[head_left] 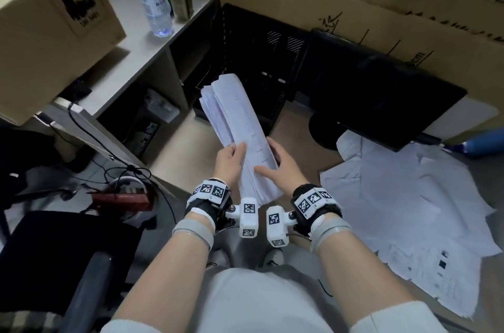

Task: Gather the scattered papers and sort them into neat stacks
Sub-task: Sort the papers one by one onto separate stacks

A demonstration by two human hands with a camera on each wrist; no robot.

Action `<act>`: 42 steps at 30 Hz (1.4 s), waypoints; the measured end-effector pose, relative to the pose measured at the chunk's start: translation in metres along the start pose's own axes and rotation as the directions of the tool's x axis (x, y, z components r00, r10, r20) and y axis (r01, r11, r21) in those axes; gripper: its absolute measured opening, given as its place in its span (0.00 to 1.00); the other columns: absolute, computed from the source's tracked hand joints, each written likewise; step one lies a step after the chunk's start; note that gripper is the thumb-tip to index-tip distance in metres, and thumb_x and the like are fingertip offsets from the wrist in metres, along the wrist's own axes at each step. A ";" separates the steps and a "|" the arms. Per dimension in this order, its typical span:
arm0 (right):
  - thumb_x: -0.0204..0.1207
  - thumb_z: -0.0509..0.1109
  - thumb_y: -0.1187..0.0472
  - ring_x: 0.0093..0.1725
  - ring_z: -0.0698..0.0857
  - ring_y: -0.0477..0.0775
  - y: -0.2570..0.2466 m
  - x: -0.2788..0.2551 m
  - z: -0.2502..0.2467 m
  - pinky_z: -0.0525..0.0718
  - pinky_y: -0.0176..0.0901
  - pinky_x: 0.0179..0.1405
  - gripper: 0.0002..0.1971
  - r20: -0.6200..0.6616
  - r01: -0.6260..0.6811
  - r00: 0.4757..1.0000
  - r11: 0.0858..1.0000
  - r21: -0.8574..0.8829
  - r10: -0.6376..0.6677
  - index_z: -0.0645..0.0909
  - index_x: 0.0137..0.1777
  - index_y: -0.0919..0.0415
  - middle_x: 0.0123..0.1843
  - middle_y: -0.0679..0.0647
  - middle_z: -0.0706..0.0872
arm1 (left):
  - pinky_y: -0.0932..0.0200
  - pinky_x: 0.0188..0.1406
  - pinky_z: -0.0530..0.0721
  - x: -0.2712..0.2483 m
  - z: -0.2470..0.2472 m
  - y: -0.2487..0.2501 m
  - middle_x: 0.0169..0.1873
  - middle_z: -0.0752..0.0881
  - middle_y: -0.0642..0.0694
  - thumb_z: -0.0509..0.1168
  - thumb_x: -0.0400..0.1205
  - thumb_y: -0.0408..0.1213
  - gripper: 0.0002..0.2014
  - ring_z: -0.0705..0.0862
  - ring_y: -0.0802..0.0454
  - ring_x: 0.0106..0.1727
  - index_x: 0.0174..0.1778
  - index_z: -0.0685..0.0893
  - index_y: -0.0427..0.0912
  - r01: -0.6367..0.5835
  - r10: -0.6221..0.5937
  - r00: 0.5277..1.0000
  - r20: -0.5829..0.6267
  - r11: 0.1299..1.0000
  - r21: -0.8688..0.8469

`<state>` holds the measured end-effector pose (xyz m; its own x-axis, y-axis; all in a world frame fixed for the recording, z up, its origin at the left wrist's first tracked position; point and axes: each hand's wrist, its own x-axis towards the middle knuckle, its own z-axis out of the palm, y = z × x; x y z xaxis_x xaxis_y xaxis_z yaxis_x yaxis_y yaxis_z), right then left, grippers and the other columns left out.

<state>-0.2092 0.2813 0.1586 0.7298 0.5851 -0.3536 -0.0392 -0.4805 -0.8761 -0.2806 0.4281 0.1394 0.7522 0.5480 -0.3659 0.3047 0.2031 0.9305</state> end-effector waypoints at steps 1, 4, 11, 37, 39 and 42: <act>0.76 0.75 0.58 0.73 0.75 0.41 0.000 0.003 -0.001 0.73 0.46 0.74 0.37 -0.008 -0.003 1.000 1.000 0.018 0.003 0.64 0.83 0.45 0.77 0.41 0.75 | 0.41 0.56 0.88 0.000 0.000 0.003 0.44 0.89 0.40 0.69 0.84 0.45 0.20 0.87 0.45 0.47 0.53 0.85 0.25 0.012 -0.012 1.000 -0.007 1.000 0.003; 0.82 0.67 0.60 0.64 0.84 0.46 0.000 0.017 0.001 0.82 0.54 0.69 0.22 0.022 -0.032 0.999 0.995 0.090 0.031 0.75 0.75 0.48 0.67 0.45 0.85 | 0.53 0.52 0.91 0.004 -0.003 0.007 0.46 0.93 0.45 0.75 0.80 0.32 0.08 0.92 0.47 0.49 0.53 0.89 0.35 0.054 -0.054 0.998 -0.013 0.998 0.035; 0.87 0.57 0.52 0.52 0.86 0.49 -0.009 0.041 0.001 0.82 0.44 0.56 0.14 0.044 -0.120 0.992 0.983 0.140 0.115 0.83 0.56 0.53 0.51 0.47 0.88 | 0.48 0.52 0.91 0.004 -0.014 0.007 0.47 0.92 0.41 0.71 0.84 0.39 0.04 0.92 0.45 0.47 0.46 0.87 0.43 0.173 -0.165 0.972 -0.167 0.984 0.035; 0.87 0.56 0.51 0.43 0.84 0.58 -0.002 0.081 0.079 0.77 0.44 0.42 0.17 -0.385 -0.360 0.866 0.932 -0.037 0.320 0.84 0.45 0.54 0.42 0.52 0.86 | 0.44 0.64 0.85 0.068 -0.151 -0.005 0.59 0.89 0.36 0.70 0.84 0.46 0.21 0.88 0.39 0.60 0.65 0.86 0.33 0.241 -0.183 0.965 -0.188 0.900 0.363; 0.86 0.57 0.52 0.42 0.84 0.56 -0.005 0.078 0.085 0.77 0.43 0.40 0.16 -0.359 -0.355 0.871 0.935 0.010 0.335 0.84 0.46 0.56 0.42 0.52 0.87 | 0.47 0.62 0.86 0.074 -0.158 -0.007 0.60 0.89 0.35 0.70 0.84 0.45 0.20 0.88 0.40 0.59 0.65 0.86 0.32 0.238 -0.190 0.968 -0.166 0.905 0.353; 0.83 0.60 0.56 0.34 0.80 0.49 -0.012 0.073 0.105 0.76 0.40 0.34 0.14 -0.285 -0.283 0.909 0.953 0.111 0.303 0.82 0.39 0.56 0.35 0.49 0.84 | 0.63 0.44 0.85 0.076 -0.160 -0.006 0.57 0.90 0.41 0.70 0.86 0.43 0.16 0.87 0.45 0.52 0.63 0.86 0.35 0.235 -0.227 0.972 -0.063 0.918 0.321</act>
<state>-0.2273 0.3983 0.1087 0.8463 0.2004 -0.4935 -0.3192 -0.5509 -0.7711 -0.3184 0.5980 0.1078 0.6253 0.5376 -0.5656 0.6435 0.0549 0.7635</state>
